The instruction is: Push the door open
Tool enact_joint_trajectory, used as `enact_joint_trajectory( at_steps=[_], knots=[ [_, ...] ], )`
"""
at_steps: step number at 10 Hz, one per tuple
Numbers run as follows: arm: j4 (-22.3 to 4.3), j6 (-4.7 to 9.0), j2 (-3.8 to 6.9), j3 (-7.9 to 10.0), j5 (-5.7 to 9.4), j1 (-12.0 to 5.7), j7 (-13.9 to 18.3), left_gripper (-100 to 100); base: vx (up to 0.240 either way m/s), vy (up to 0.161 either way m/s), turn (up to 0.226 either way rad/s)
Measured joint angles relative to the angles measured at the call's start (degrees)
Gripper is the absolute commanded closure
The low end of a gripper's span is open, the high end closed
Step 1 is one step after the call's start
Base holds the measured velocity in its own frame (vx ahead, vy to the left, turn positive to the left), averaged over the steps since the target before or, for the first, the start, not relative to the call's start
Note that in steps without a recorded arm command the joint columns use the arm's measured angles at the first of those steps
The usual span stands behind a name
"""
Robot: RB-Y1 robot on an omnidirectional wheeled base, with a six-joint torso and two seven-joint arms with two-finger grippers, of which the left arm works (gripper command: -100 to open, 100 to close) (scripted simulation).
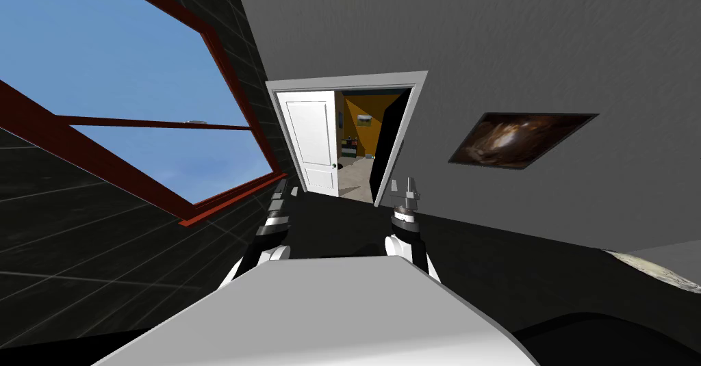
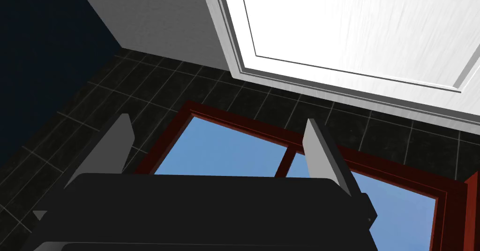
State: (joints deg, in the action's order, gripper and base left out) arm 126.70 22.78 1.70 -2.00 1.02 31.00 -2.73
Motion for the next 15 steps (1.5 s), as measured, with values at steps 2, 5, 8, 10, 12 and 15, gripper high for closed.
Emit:
enact_joint_trajectory(
  at_steps=[2,5,8,10,12,15],
  knots=[
    [-0.7,-0.83,0.27,-0.24,-2.24,-0.09,-0.9,-100,0.084,0.016,0.003],
    [-2.2,-2.12,0.71,-0.39,-5.53,-0.81,-2.5,-100,0.079,0.006,0.003],
    [-3.6,-3.27,1.01,-0.75,-9.01,-1.21,-4.1,-100,0.075,0.006,0.003],
    [-4.7,-4.41,1.2,-1.12,-12.05,-1.42,-5.4,-100,0.087,0.018,0.003],
    [-6.0,-5.45,1.5,-1.41,-15.27,-1.81,-7.0,-100,0.085,-0.001,0.004],
    [-7.8,-7.66,1.95,-1.94,-20.48,-2.43,-9.4,-100,0.091,0.007,0.004]
  ],
)
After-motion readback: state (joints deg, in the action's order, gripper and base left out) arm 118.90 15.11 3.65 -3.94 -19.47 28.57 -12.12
